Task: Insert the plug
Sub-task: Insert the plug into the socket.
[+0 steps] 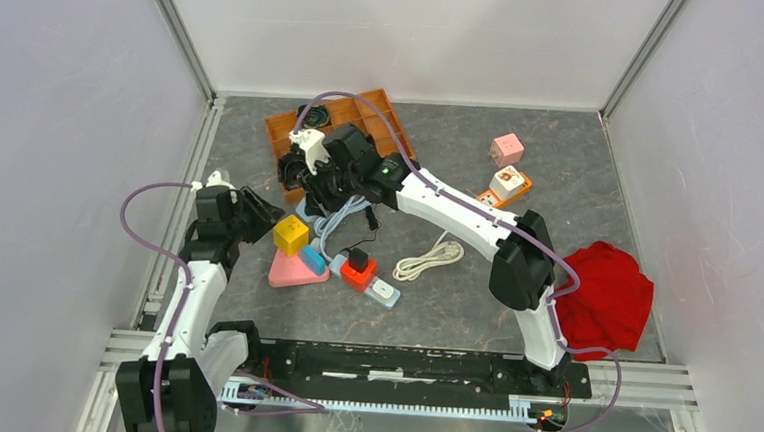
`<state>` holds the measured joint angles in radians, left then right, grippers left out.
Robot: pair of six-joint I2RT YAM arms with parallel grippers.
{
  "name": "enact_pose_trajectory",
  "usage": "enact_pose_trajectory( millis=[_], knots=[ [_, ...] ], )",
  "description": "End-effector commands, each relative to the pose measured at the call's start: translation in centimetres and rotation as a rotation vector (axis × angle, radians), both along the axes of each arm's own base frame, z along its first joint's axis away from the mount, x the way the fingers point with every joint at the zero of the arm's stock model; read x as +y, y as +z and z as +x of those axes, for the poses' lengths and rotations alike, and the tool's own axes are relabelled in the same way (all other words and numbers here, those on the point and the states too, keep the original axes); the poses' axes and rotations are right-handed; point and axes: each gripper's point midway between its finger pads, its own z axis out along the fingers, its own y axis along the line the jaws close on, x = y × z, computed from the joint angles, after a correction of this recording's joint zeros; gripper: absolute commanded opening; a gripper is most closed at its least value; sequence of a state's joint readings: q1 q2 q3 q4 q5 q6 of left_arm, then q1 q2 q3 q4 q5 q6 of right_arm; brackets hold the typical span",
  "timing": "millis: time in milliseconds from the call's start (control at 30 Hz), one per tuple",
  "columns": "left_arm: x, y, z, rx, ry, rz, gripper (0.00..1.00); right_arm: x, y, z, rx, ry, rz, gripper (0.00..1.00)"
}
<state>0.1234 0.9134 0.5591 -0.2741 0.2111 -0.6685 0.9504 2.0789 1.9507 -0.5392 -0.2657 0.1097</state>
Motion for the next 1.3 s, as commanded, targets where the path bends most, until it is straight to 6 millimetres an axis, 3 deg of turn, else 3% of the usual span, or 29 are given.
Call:
enact_pose_trajectory(
  millis=[0,133,300,600,1000,1167,1267],
  knots=[
    [-0.3,0.0,0.5,-0.054,-0.052,0.015,0.48,2.0,1.6,-0.4,0.011,0.026,0.089,0.04],
    [0.4,-1.2,0.3,0.000,-0.023,0.043,0.53,2.6,0.2,-0.6,0.054,0.016,0.083,0.04],
    [1.4,-1.8,0.4,0.026,0.055,0.044,0.52,2.9,-1.3,-0.5,0.081,0.001,0.064,0.05],
    [-1.2,-1.7,0.9,-0.024,-0.093,-0.026,0.29,3.5,-1.4,0.0,0.087,-0.006,0.058,0.05],
    [-3.0,-2.5,0.2,-0.019,-0.170,-0.099,0.26,1.4,-1.7,0.3,0.084,-0.073,-0.028,0.06],
    [-3.4,-3.0,-0.2,-0.005,-0.176,-0.128,0.26,1.5,-1.4,0.6,0.085,-0.088,-0.019,0.06],
    [-3.6,-2.9,-0.4,0.008,-0.164,-0.158,0.34,1.9,-1.2,0.5,0.097,-0.086,-0.002,0.06]
  ],
)
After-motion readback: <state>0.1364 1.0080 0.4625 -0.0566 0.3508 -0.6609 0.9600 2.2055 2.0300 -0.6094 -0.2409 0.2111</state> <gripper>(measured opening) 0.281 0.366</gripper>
